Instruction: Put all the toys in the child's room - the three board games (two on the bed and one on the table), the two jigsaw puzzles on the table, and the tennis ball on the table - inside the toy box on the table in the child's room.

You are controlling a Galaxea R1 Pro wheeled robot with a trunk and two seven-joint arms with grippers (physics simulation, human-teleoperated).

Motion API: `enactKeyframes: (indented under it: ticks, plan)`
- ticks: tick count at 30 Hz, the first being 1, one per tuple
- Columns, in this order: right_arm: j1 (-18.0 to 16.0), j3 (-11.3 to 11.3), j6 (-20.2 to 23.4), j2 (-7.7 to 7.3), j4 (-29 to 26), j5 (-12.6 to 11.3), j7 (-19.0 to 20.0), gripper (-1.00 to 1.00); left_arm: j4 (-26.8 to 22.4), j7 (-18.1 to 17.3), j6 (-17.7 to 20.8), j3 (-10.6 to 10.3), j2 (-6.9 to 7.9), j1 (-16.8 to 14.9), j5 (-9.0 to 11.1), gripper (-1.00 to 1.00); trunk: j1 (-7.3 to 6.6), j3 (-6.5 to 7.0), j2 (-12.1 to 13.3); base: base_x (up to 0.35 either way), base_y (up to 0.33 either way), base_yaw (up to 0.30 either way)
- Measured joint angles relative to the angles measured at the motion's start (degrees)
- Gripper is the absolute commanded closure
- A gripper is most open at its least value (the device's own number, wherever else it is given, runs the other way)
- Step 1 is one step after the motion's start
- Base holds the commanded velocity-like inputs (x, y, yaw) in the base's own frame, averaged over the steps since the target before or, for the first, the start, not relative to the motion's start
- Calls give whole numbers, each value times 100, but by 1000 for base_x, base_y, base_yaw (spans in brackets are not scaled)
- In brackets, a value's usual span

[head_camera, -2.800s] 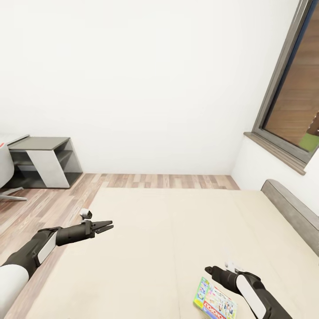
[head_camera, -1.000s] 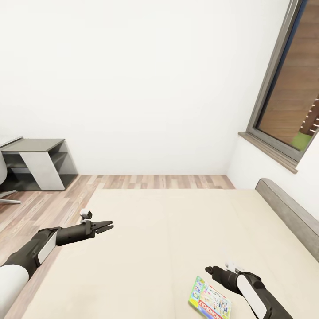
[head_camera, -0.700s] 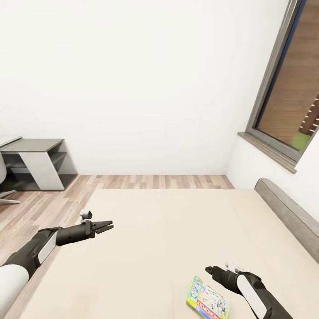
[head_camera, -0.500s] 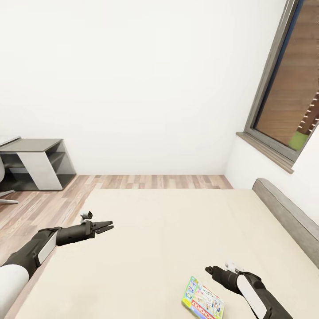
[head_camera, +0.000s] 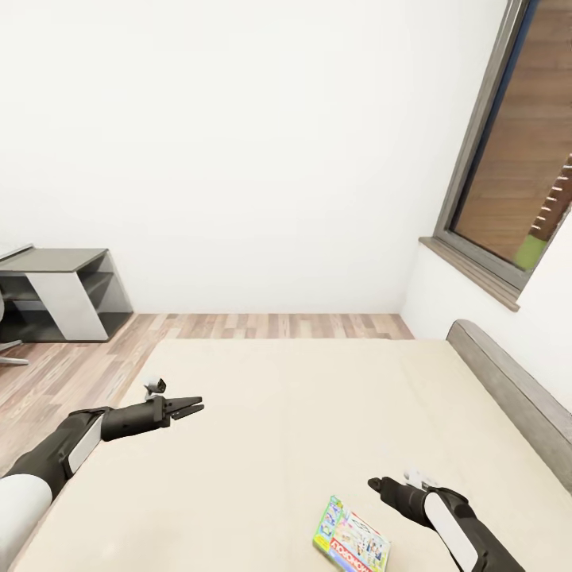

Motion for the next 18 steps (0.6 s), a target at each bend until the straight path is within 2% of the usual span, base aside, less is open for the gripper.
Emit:
enactKeyframes:
  ticks: [7,18]
  plan:
    - [0,0,-1,3,1,0,1,-100,0,0,0,0,0,0,-1,-100,0,0,-1,0,-78,0]
    - [0,-5,10,-1,1,2,-2,-100,-1,0,0,5,0,0,-1,-100,0,0,-1,0,-9,0]
